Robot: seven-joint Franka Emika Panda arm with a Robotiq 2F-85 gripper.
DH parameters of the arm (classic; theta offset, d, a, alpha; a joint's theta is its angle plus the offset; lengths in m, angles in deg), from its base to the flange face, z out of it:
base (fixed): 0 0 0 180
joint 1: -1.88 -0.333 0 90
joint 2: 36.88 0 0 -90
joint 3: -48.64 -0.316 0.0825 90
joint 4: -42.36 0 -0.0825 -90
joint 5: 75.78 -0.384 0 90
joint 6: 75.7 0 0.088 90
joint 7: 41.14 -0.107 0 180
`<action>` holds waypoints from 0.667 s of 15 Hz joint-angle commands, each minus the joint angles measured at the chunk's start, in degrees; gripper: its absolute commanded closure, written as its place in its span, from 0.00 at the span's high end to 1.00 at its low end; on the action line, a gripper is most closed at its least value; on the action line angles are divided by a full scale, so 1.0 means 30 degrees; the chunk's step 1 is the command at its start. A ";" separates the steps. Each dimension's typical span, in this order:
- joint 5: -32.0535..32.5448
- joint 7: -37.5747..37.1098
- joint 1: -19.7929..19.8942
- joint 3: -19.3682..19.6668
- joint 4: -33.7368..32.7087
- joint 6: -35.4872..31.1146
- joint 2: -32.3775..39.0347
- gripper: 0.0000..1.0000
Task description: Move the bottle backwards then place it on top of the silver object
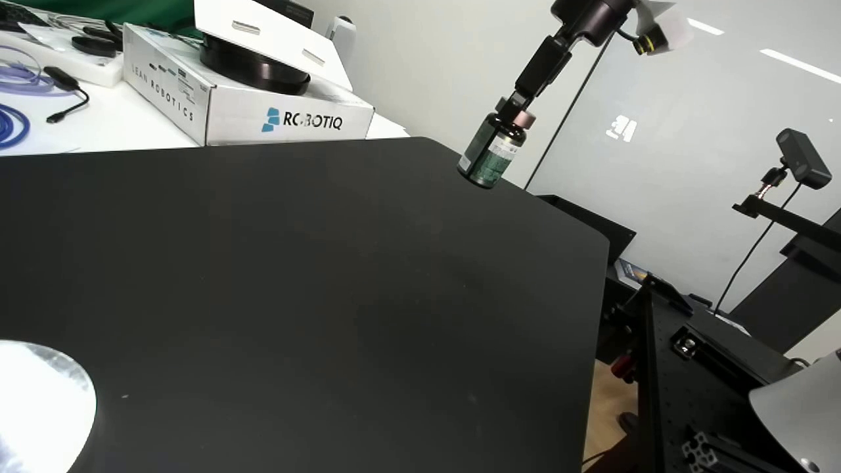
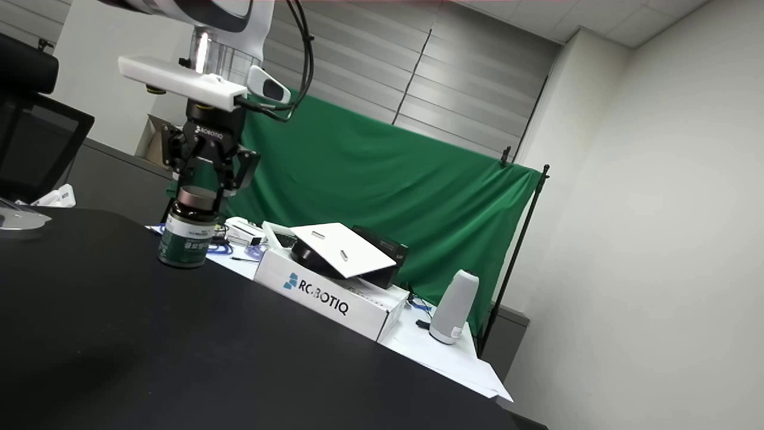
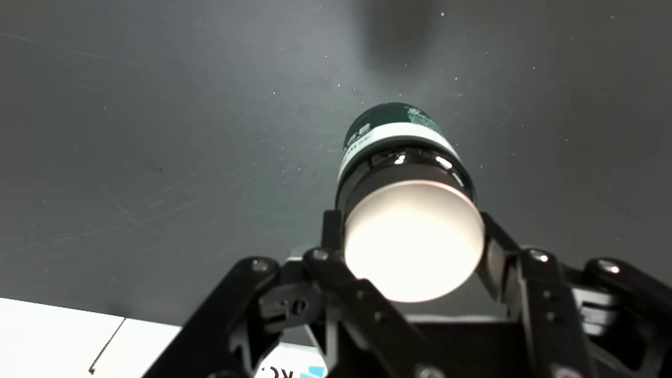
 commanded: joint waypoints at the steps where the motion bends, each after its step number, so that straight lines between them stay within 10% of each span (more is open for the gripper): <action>1: 0.0038 -0.0042 -0.0098 0.0093 -0.0020 0.0052 -0.0015 0.61; 2: 0.0023 0.0169 -0.0061 0.0172 -0.0779 0.0102 0.0550 0.36; 10: -0.0066 0.1361 0.0323 0.0413 -0.7956 0.2162 0.5295 0.36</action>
